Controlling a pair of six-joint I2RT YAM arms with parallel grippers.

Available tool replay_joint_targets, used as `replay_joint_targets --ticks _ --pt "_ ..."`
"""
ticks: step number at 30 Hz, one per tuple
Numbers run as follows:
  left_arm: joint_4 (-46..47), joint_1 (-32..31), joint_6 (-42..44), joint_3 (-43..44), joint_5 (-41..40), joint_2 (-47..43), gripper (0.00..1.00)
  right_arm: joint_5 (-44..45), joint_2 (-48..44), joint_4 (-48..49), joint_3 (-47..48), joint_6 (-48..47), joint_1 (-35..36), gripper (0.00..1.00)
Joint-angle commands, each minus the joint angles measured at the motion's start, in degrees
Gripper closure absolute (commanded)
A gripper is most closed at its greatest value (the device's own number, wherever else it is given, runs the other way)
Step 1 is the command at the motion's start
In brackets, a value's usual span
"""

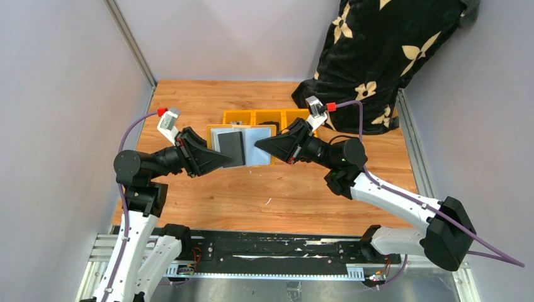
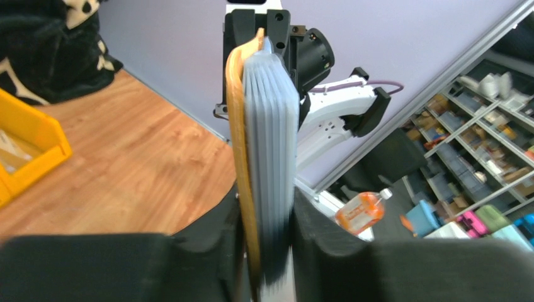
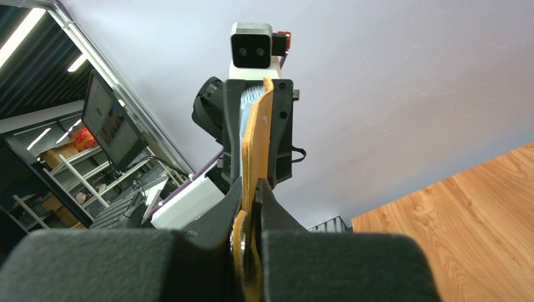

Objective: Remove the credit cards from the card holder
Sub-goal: Remove the credit card from the card holder.

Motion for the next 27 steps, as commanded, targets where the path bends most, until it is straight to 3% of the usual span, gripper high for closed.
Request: replay_joint_targets --ticks 1,5,7,10,13,17,19,21,27 --pt "3.5 -0.1 -0.1 0.2 -0.8 -0.4 0.80 0.7 -0.4 4.1 -0.4 0.3 -0.3 1.00" --pt "3.5 -0.1 -0.5 0.4 -2.0 0.1 0.83 -0.6 -0.4 4.0 -0.1 0.5 -0.2 1.00" --pt "3.5 -0.1 -0.3 0.9 -1.6 0.4 0.85 -1.0 -0.9 1.6 0.1 -0.1 -0.4 0.85" --pt "3.3 0.0 0.2 1.1 -1.0 0.4 0.88 0.6 -4.0 -7.6 1.2 -1.6 -3.2 0.51" --pt "-5.1 0.0 6.3 1.8 -2.1 0.2 0.92 4.3 -8.5 -20.5 4.7 -6.8 -5.5 0.39" --pt "-30.3 0.0 27.7 8.0 -9.1 0.2 0.96 10.1 -13.2 -38.8 11.2 -14.2 -5.8 0.38" --pt "-38.1 0.0 35.0 10.3 -12.8 0.9 0.99 9.8 -14.6 -40.5 12.0 -14.9 -5.7 0.39" --pt "-41.8 0.0 39.1 11.3 -13.4 1.7 0.99 6.3 -14.0 -39.3 12.6 -13.4 -5.4 0.42" --pt "-42.9 0.0 39.6 11.2 -11.8 2.7 1.00 -4.0 -6.5 -38.1 16.5 -11.5 -0.9 0.43"
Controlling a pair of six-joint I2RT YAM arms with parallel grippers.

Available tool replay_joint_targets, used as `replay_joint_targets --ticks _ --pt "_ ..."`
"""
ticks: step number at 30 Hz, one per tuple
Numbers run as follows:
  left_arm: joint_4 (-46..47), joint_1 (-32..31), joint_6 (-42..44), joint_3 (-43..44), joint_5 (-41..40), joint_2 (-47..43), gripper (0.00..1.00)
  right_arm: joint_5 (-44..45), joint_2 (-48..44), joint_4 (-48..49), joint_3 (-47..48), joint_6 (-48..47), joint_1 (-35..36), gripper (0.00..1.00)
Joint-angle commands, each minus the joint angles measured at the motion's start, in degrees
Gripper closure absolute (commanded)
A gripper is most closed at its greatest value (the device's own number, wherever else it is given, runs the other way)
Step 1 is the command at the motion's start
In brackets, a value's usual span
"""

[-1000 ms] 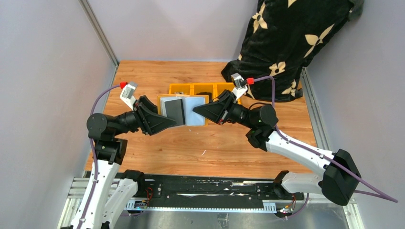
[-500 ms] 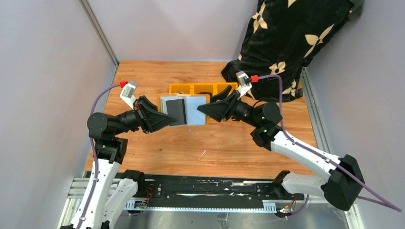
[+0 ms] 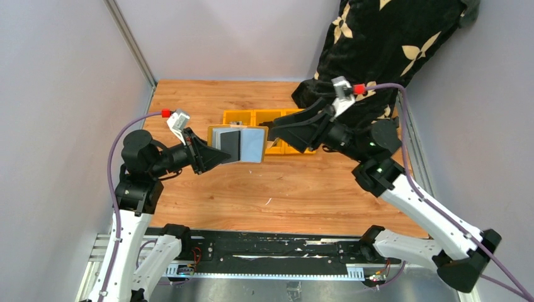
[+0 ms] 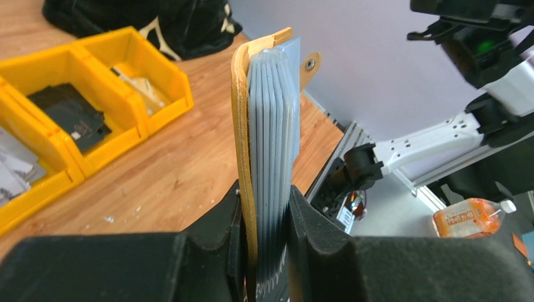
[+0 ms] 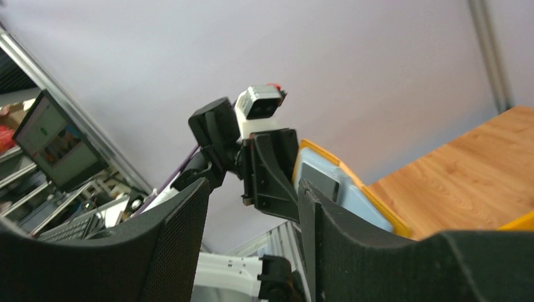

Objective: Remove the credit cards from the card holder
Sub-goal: Remove the credit card from the card holder.

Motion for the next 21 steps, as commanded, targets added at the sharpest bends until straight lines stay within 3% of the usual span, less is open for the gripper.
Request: replay_joint_targets --ticks 1,7,15,21 --pt "-4.2 0.1 5.1 1.5 -0.1 0.7 1.00 -7.9 6.1 -2.6 1.7 -0.1 3.4 0.42" --pt "-3.9 0.1 3.7 2.5 1.8 0.4 1.00 -13.0 11.4 0.1 1.5 2.9 4.3 0.44" --pt "7.0 0.1 -7.3 -1.7 6.2 -1.0 1.00 -14.7 14.4 1.9 -0.8 4.2 4.4 0.48" --pt "9.6 0.1 -9.0 -2.4 5.3 -2.6 1.00 -14.7 16.8 2.8 -1.7 4.6 4.5 0.50"
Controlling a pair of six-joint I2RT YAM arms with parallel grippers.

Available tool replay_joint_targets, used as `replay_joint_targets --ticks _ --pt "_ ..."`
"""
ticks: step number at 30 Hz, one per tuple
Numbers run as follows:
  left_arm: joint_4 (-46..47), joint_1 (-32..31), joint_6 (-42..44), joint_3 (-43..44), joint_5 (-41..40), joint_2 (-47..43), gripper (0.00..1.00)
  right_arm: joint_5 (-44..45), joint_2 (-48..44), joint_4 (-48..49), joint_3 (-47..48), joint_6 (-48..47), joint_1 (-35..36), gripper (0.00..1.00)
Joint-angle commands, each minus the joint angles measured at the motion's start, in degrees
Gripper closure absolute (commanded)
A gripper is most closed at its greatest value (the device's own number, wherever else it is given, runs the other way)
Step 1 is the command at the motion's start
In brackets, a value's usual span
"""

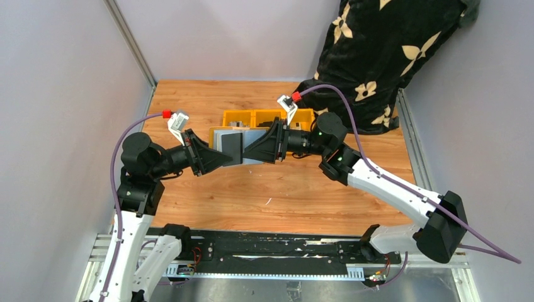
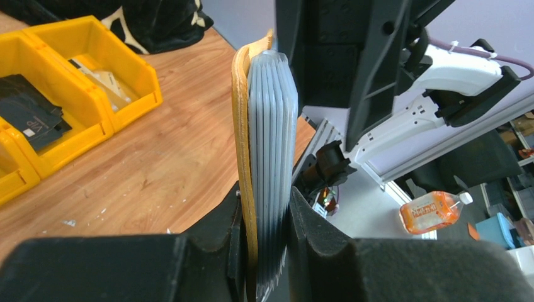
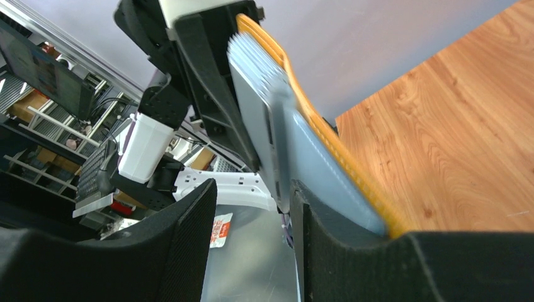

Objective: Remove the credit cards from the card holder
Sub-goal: Remove the credit card from the card holder.

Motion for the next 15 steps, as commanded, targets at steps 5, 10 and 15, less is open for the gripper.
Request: replay_joint_targets --ticks 5,10,15 --pt "4.2 0.1 -2.0 -0.1 1.0 -1.4 1.00 -1.3 2.6 4.2 -0.7 1.6 1.2 0.54" --pt "1.2 0.1 -0.4 -0.3 1.5 0.0 0.96 -1.1 4.9 7.2 0.5 3.1 1.9 0.61" --pt "1.6 0.1 -1.6 -0.7 4.4 1.1 0.91 -0.1 6.9 7.3 1.1 3.2 2.4 0.71"
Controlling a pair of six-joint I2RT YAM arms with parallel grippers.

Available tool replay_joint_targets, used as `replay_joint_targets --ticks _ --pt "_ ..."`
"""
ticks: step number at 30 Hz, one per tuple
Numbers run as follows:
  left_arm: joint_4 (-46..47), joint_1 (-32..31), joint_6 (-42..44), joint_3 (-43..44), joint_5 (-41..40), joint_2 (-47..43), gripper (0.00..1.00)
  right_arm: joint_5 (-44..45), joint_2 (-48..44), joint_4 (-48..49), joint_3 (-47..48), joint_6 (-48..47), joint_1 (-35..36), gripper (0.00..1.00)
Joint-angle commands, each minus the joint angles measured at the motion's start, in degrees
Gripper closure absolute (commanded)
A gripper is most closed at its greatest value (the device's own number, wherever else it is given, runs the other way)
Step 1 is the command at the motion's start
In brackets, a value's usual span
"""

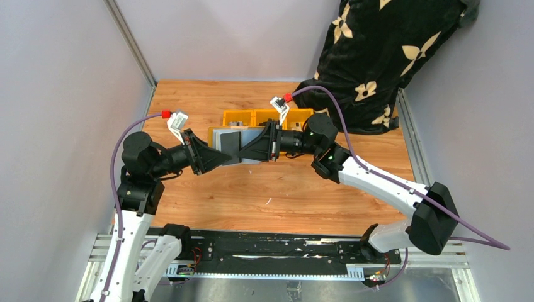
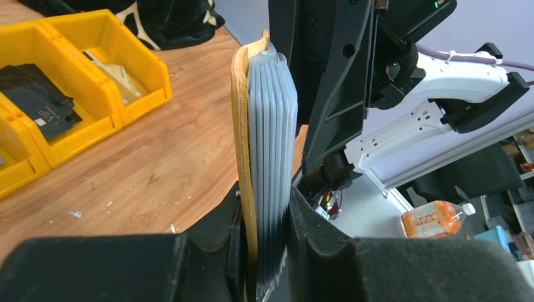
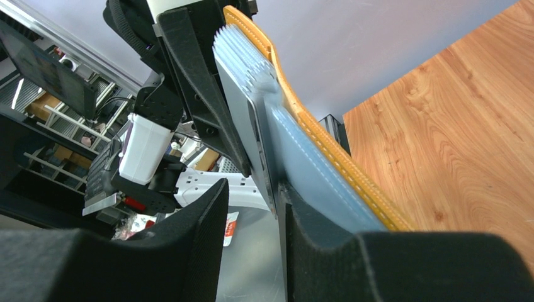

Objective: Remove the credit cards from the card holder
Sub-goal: Remove the credit card from the card holder.

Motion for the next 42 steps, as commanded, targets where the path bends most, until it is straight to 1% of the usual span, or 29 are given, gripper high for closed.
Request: replay_joint_targets --ticks 1,3,5,8,10,11,13,14,16,19,28,36,42 --pt "2.3 -0.4 -1.4 -0.2 6.1 0.5 0.90 1.4 1.8 2.2 1.2 0.5 1.6 0.72" --pt "3.5 -0.4 -2.5 -0.4 8.0 0.6 0.86 2.3 1.6 2.8 0.5 0.7 1.6 0.78" --pt "5.4 -0.4 -4.5 -1.0 10.1 0.5 0.78 2.2 1.4 4.1 0.0 1.3 1.6 0.83" --pt "8.8 -0.4 -7.9 -2.2 12.9 0.6 0.63 0.4 1.3 7.7 -0.8 2.7 1.6 0.91" --pt "11.2 -0.4 -10.1 -2.8 14.5 0.7 0.49 -1.0 1.3 10.1 -1.4 3.7 1.7 0.96" --pt "12.5 -0.4 -11.4 -3.0 15.1 0.7 0.45 -1.4 1.2 10.8 -1.7 4.0 1.8 0.98" --pt "15.1 -0.4 -13.7 -3.5 15.8 0.7 0.39 -2.0 0.9 11.6 -2.2 4.0 2.2 1.00" --pt "16.1 -0.4 -14.5 -3.6 15.8 0.7 0.39 -2.3 0.8 11.6 -2.2 3.7 2.4 1.00" --pt "18.5 -0.4 -16.0 -3.8 16.1 0.7 0.39 -2.6 0.7 11.6 -2.3 3.6 2.8 1.00" --pt "21.0 -0.4 -18.1 -3.9 16.6 0.8 0.41 -2.1 0.2 11.4 -2.9 3.3 2.9 1.00" --pt "21.1 -0.4 -19.6 -2.4 18.5 1.1 0.53 -0.6 -3.1 9.5 -6.2 1.7 1.8 1.00" --pt "21.2 -0.4 -19.9 -1.2 19.0 1.4 0.58 -0.2 -6.4 7.9 -8.2 0.3 1.3 1.00" --pt "21.1 -0.4 -20.0 -0.7 19.6 1.6 0.65 -0.3 -7.6 7.4 -9.1 -0.2 1.3 1.00"
